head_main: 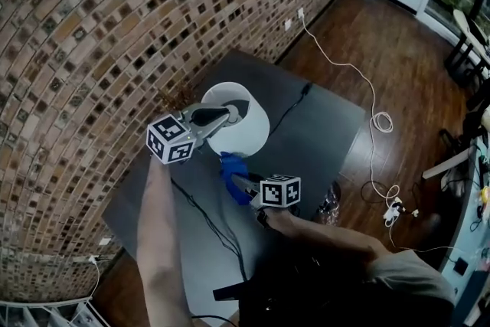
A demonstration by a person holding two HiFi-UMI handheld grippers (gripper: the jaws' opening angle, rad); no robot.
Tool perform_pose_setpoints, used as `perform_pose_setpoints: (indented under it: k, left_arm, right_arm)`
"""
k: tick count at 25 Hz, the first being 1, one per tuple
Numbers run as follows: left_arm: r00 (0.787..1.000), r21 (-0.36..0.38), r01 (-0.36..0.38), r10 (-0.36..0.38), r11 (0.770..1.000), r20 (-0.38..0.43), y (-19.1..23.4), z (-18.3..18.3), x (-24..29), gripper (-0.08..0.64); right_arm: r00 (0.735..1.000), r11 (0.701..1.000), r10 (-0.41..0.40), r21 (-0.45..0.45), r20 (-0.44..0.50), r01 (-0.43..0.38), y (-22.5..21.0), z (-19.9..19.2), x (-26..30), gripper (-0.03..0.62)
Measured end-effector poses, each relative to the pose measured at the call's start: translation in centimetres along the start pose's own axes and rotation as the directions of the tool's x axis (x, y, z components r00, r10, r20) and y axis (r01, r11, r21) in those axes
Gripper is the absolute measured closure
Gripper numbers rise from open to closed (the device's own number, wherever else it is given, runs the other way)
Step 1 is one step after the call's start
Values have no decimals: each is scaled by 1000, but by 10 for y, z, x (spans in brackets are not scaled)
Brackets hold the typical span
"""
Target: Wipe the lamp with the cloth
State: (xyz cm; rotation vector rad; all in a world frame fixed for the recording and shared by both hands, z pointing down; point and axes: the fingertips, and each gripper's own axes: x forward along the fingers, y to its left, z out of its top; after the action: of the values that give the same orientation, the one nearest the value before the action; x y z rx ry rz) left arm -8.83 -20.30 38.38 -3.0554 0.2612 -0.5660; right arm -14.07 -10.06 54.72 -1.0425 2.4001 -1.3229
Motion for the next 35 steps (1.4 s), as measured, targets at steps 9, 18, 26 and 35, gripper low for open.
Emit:
perform_pose_setpoints:
  k: [9,18,26,35]
  left_arm:
    - [996,-65,-31,36,997,78,8,7,-2,551]
    - [996,-63,-64,68,996,57,6,7,1,551]
    - [993,-74,-106,109,992,40,9,5,-2,551]
    - [991,-61,-132,133,989,23,7,3,-3,551]
  right_arm:
    - [998,852,61,-522,31,-36,46,87,8,488]
    - [990,860,-119,-506,-81,62,-25,46,-56,488]
    - [991,296,-51,-946,124,134,67,129,-37,488]
    - [957,411,-274,-911,-92,30,-66,44,-69,488]
